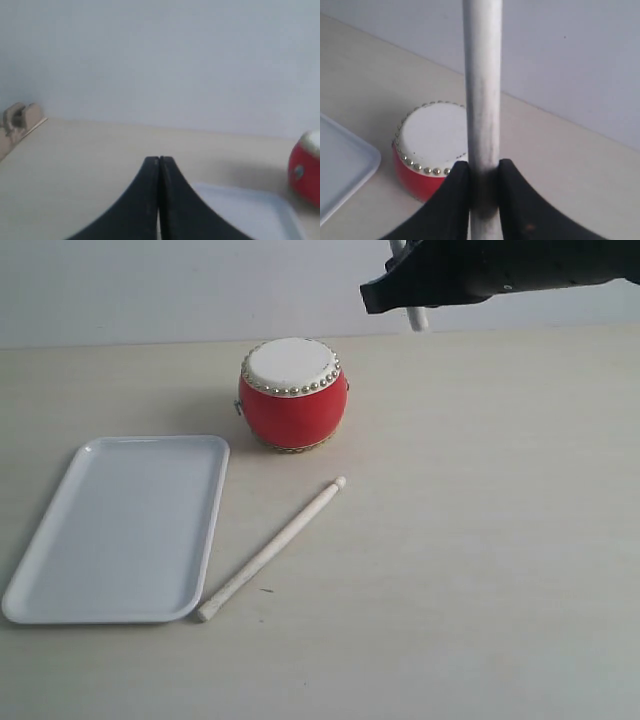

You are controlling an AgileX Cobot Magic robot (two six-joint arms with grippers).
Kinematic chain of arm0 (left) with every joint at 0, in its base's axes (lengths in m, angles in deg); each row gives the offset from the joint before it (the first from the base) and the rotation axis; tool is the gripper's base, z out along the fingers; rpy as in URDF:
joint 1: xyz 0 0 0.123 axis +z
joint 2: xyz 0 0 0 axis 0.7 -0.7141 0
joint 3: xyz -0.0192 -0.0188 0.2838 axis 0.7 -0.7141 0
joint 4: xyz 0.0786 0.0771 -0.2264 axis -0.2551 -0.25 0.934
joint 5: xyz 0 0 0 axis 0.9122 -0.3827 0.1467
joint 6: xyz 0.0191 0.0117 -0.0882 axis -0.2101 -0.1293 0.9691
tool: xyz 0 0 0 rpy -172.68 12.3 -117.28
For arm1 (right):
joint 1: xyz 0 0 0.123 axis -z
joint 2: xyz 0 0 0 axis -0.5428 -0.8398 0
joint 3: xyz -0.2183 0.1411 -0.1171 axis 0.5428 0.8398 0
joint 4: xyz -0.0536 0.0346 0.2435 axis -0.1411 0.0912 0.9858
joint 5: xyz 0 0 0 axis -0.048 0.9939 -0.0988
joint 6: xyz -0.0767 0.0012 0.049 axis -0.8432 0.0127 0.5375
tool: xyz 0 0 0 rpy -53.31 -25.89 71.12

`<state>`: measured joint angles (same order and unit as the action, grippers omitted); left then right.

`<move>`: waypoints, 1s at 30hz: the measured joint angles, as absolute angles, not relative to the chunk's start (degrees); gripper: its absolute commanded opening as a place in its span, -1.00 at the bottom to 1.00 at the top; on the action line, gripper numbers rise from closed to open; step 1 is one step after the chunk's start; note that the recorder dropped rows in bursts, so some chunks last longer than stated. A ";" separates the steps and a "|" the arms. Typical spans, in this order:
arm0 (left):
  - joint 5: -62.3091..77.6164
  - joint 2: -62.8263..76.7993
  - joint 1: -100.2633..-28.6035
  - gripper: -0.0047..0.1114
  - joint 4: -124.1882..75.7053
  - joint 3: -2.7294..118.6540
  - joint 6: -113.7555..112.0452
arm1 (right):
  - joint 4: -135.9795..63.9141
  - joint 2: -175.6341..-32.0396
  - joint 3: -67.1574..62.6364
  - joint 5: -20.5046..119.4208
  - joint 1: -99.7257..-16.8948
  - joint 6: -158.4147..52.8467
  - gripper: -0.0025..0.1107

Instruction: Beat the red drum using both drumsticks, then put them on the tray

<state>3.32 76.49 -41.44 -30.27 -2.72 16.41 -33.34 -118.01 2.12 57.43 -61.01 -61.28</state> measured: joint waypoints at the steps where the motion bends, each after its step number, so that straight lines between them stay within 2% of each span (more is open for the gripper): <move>1: 5.11 76.49 -41.44 -0.92 -29.87 -2.72 18.39 | -33.34 -118.01 2.00 56.79 -61.01 -61.56 -0.96; 6: 14.52 76.49 -41.44 -0.92 -28.98 -2.81 34.29 | -33.34 -118.01 1.76 54.69 -61.01 -62.10 -0.96; 10: 30.66 76.49 -41.44 -0.92 -29.06 -2.60 40.51 | -33.34 -118.01 1.76 54.34 -60.65 -62.21 -0.96; 14: 33.89 72.30 -41.44 -0.92 -31.35 6.80 38.96 | -33.34 -118.01 1.76 54.44 -59.15 -62.21 -0.96; 18: 24.58 59.10 -41.44 -0.92 -34.51 22.69 34.43 | -33.34 -118.01 1.76 56.16 -55.85 -62.21 -0.96; 24: 0.39 28.75 -42.50 -0.92 -36.49 41.48 32.22 | -33.34 -118.01 1.76 62.39 -48.70 -61.37 -0.96; 30: -23.95 1.36 -54.39 -0.92 -36.61 56.34 23.18 | -33.14 -118.01 1.76 64.15 -46.43 -60.90 -0.96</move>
